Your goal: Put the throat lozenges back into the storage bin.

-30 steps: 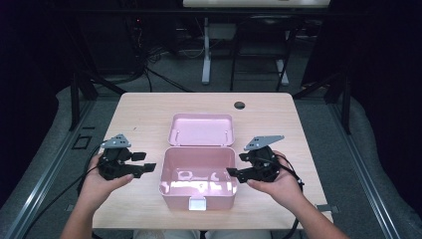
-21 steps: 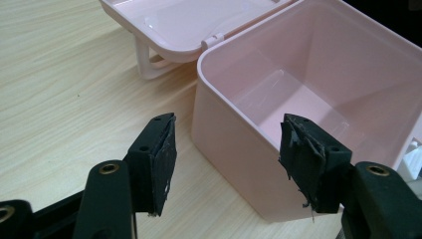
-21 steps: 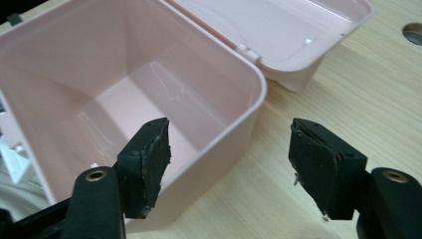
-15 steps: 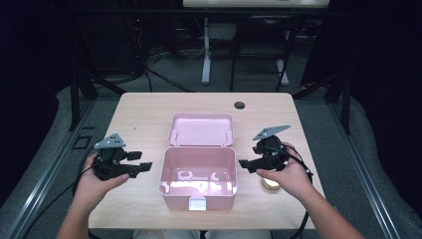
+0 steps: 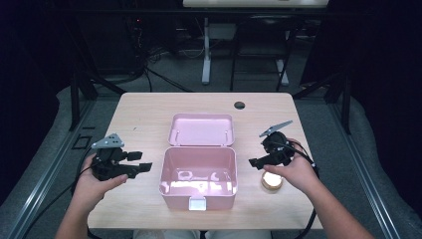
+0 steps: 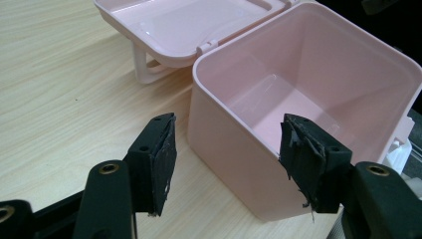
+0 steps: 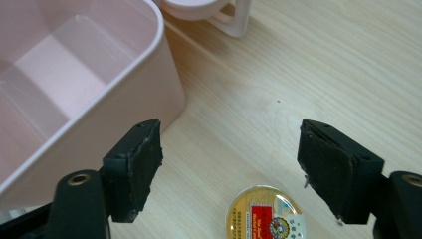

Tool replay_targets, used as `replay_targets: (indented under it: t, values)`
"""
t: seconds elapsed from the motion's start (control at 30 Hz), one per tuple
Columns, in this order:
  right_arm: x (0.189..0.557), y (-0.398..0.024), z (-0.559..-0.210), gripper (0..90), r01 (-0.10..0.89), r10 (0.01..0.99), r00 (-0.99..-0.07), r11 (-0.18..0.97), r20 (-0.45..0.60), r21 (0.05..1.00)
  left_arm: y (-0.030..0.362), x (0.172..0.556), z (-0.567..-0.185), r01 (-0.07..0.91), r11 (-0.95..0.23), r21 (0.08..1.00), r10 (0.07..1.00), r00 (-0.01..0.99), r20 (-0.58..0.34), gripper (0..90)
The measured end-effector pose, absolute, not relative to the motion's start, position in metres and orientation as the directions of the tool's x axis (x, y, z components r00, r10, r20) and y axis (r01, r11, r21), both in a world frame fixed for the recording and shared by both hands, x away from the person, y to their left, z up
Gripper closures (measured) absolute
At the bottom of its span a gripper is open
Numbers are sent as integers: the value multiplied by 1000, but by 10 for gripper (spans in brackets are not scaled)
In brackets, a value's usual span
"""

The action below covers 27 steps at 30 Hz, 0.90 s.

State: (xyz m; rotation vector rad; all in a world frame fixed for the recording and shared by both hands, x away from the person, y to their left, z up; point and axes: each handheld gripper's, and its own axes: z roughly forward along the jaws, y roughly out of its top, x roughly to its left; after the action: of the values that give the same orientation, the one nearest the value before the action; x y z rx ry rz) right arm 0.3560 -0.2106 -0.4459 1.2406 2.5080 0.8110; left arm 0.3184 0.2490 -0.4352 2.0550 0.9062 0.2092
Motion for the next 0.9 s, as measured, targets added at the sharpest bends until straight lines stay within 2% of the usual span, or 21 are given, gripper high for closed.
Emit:
replay_targets:
  t: [0.37,0.9]
  values:
    - [364,-212,-454,213,691,797,-603,511,17,511,252,320,-437,542,-360,759,691,701,-173,395]
    - [368,-214,-462,180,713,810,-586,505,18,485,253,322,-440,555,-393,733,724,678,-125,379]
